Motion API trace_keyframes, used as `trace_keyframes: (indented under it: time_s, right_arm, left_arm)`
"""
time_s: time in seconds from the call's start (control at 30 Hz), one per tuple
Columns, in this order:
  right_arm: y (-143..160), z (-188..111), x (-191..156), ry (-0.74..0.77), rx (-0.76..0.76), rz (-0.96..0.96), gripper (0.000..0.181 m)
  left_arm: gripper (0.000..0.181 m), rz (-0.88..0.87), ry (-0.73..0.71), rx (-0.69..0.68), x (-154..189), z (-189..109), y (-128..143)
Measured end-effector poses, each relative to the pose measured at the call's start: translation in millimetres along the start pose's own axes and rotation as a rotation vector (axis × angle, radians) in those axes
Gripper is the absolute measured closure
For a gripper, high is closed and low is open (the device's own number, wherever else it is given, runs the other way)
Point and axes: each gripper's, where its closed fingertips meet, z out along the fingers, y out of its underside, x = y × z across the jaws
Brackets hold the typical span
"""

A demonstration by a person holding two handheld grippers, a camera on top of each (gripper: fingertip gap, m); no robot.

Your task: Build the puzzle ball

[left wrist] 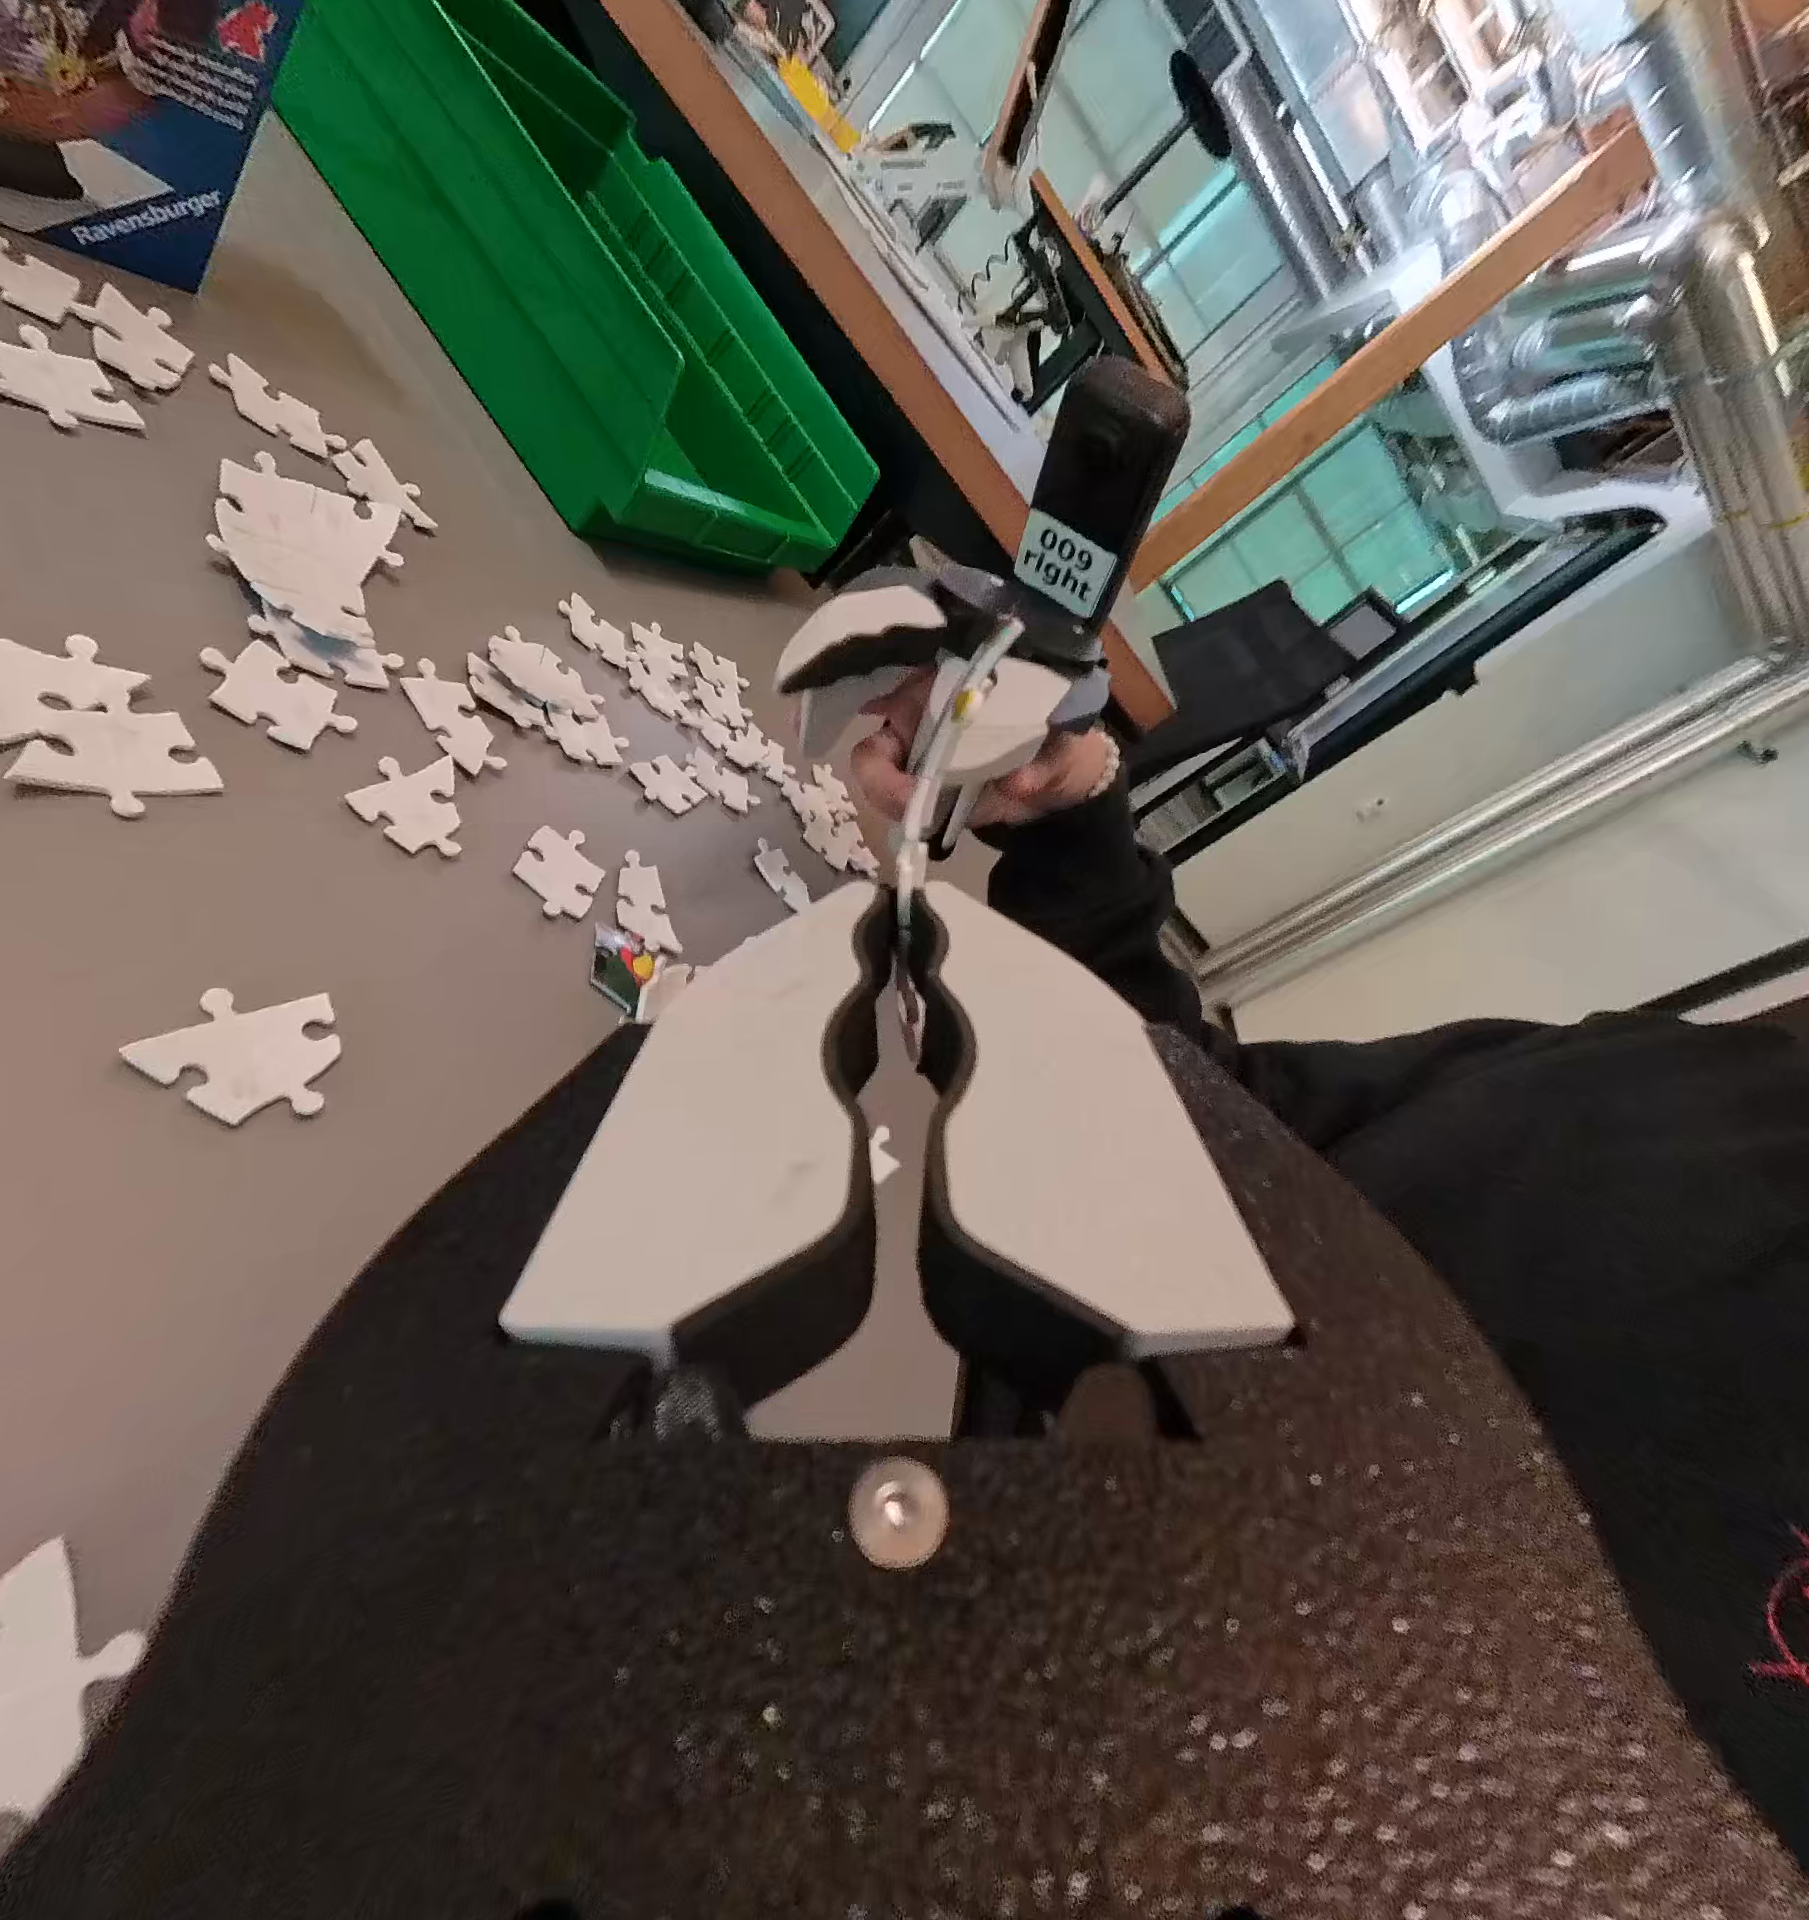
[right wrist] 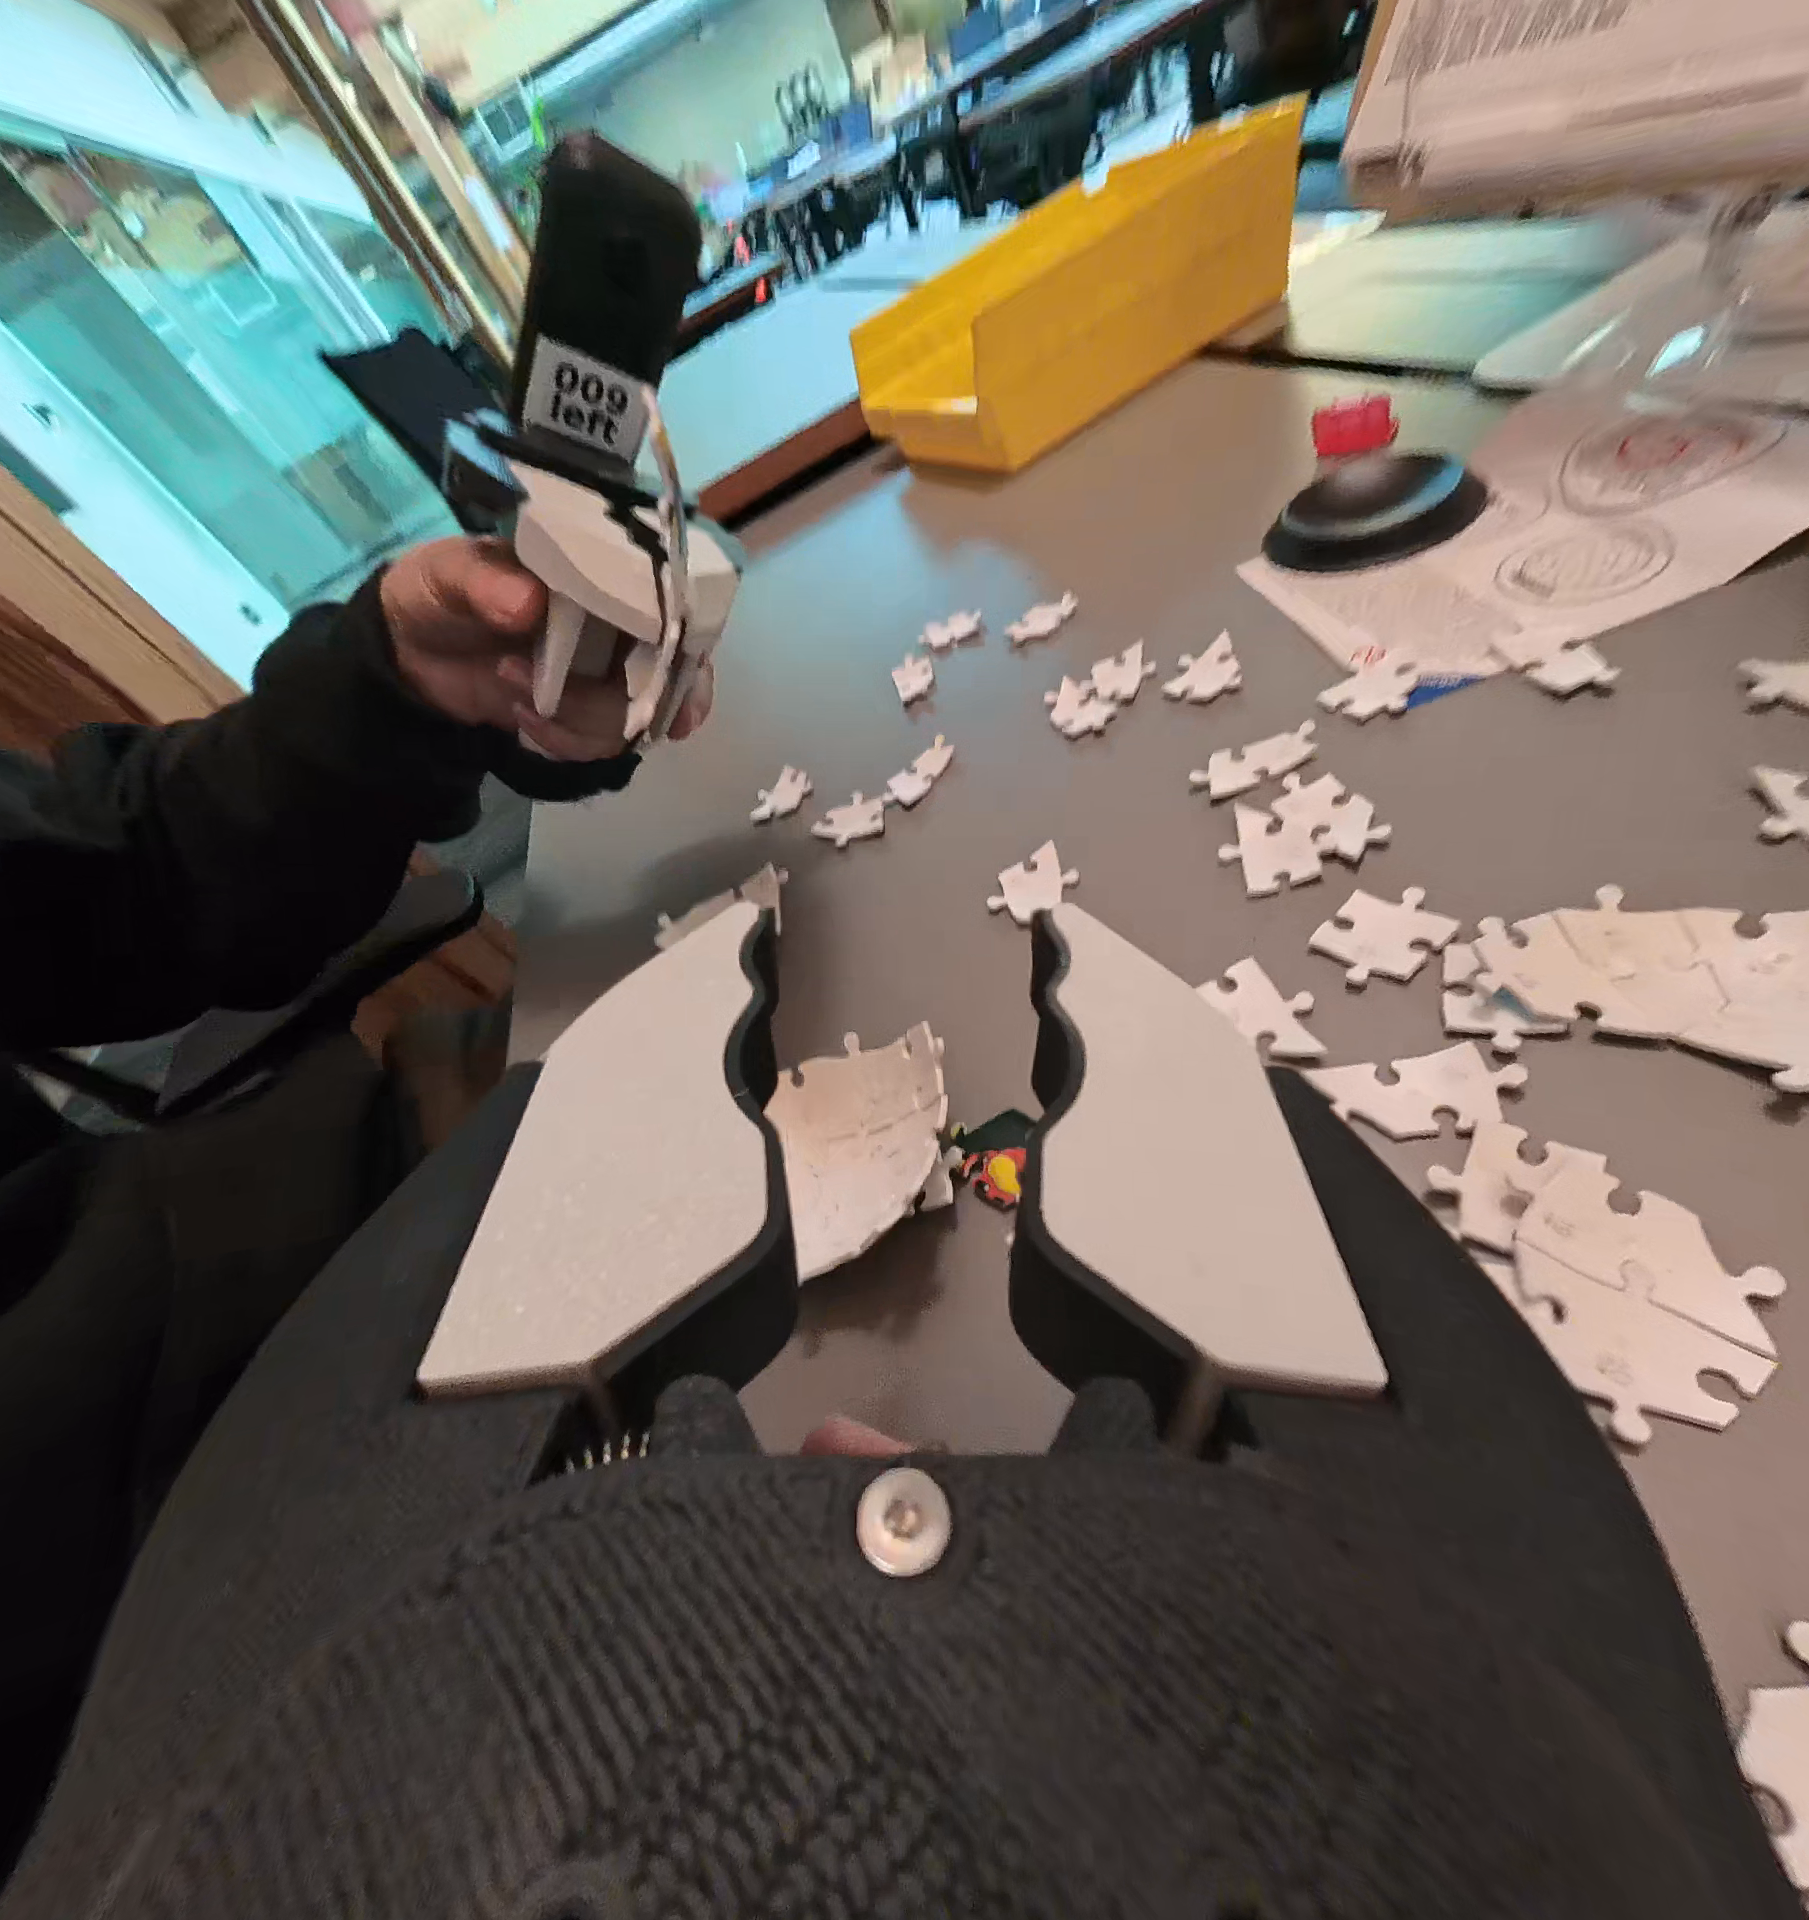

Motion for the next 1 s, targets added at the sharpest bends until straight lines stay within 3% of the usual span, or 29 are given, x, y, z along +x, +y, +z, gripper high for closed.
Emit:
trace_keyframes:
  time_s: [0.2,0.47,0.67,0.9,1.0]
  right_arm:
    - [3,-18,16,0.076,-0.005,0.050,0.134]
    - [5,-21,18,0.102,-0.023,0.015,0.134]
    - [9,-2,18,0.059,-0.028,0.046,0.134]
    - [23,10,12,0.079,-0.138,-0.007,0.129]
    - [31,14,6,0.083,-0.212,-0.025,0.130]
  left_arm:
    - [0.179,0.054,-0.057,-0.011,3,-5,-7]
    - [0.179,0.176,-0.196,-0.011,-26,6,12]
    - [0.179,0.153,-0.139,0.110,-17,20,13]
    - [0.179,0.036,-0.157,0.064,-15,14,19]
    - [0.179,0.024,-0.238,-0.020,-24,5,30]
